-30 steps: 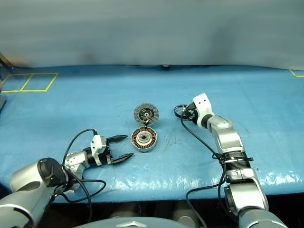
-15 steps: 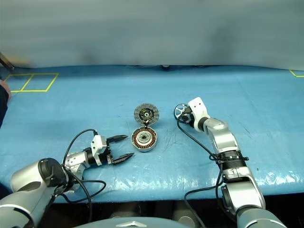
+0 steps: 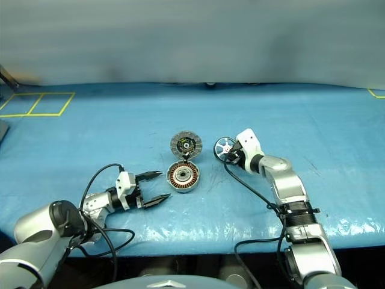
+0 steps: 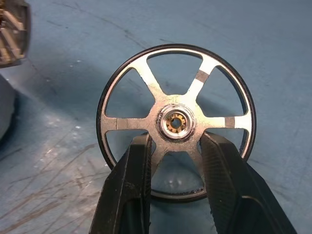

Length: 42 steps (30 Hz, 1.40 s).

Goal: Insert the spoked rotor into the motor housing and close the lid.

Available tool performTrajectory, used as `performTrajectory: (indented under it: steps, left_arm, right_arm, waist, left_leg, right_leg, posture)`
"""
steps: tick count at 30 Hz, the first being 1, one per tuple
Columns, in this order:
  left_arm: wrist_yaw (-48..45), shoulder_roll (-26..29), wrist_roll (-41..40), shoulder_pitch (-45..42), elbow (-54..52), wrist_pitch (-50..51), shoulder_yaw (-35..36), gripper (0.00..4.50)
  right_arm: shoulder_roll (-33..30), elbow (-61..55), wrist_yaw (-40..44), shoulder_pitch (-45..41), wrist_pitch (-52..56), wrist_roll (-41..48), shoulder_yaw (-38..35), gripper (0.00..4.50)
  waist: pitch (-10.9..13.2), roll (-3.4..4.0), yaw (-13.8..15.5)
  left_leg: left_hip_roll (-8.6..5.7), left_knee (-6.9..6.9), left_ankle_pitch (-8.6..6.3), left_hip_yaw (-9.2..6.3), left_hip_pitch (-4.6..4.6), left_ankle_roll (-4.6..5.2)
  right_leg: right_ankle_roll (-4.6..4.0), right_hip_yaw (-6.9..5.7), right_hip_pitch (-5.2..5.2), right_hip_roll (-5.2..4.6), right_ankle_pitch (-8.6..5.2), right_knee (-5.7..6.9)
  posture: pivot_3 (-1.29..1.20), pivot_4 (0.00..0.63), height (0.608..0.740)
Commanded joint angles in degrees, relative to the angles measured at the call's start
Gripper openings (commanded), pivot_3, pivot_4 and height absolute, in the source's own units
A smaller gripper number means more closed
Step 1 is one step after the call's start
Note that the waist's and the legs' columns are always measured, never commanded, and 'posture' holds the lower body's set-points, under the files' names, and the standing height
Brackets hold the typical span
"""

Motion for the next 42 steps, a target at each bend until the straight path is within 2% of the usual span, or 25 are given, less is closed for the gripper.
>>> performTrajectory:
  steps: [1, 7, 12, 26, 42]
  left_arm:
    - [-1.9, -0.9, 0.8, 1.5, 1.0, 1.2, 0.3, 4.50]
    - [-4.4, -0.5, 0.9, 1.1, 1.0, 0.9, 2.2, 4.50]
    - [-6.2, 0.4, 1.0, 0.3, 1.0, 0.8, 3.3, 4.50]
    - [-10.0, 1.8, 0.4, -0.4, 1.0, -0.4, 4.6, 4.50]
    - [-8.3, 1.2, -0.6, -1.6, 1.0, -0.8, 3.1, 4.50]
  right_arm:
    - [-0.5, -13.2, 0.2, 4.6, 3.8, 4.5, -2.7, 1.16]
    - [-0.6, -27.2, 4.4, 12.4, 7.4, 14.0, -3.1, 1.16]
    - [-0.4, -30.5, 4.8, 13.8, 6.8, 15.3, 0.4, 1.16]
    - [-2.9, -27.5, 6.1, 6.7, 5.3, 12.3, 7.9, 1.16]
    - [-4.8, -23.0, 9.1, 2.1, 3.9, 8.7, 13.5, 1.16]
  waist:
    - [0.0, 0.01, 0.1]
    - [0.0, -0.02, 0.0]
    - [0.2, -0.21, -0.1]
    - [0.3, -0.39, -0.3]
    - [0.4, -0.50, -0.3]
  left_leg:
    - [-0.01, 0.00, 0.00, 0.00, -0.02, 0.01]
    - [-0.04, 0.04, -0.06, 0.02, -0.06, 0.10]
    - [-0.04, 0.04, -0.07, 0.02, -0.06, 0.12]
    - [-0.04, 0.06, -0.08, 0.02, -0.20, 0.14]
    - [-0.04, 0.18, -0.09, 0.01, -0.22, 0.14]
  right_leg:
    - [0.01, 0.00, 0.00, -0.03, 0.00, -0.01]
    - [0.07, -0.06, 0.00, -0.03, -0.03, -0.07]
    - [0.10, -0.09, 0.02, -0.03, -0.05, -0.10]
    - [0.09, -0.12, -0.08, -0.03, -0.05, -0.14]
    - [0.09, -0.15, -0.07, -0.03, -0.05, -0.09]
  posture:
    - [0.00, 0.150, 0.740]
    - [0.00, 0.150, 0.740]
    - [0.00, 0.150, 0.740]
    - [0.00, 0.150, 0.740]
    - [0.00, 0.150, 0.740]
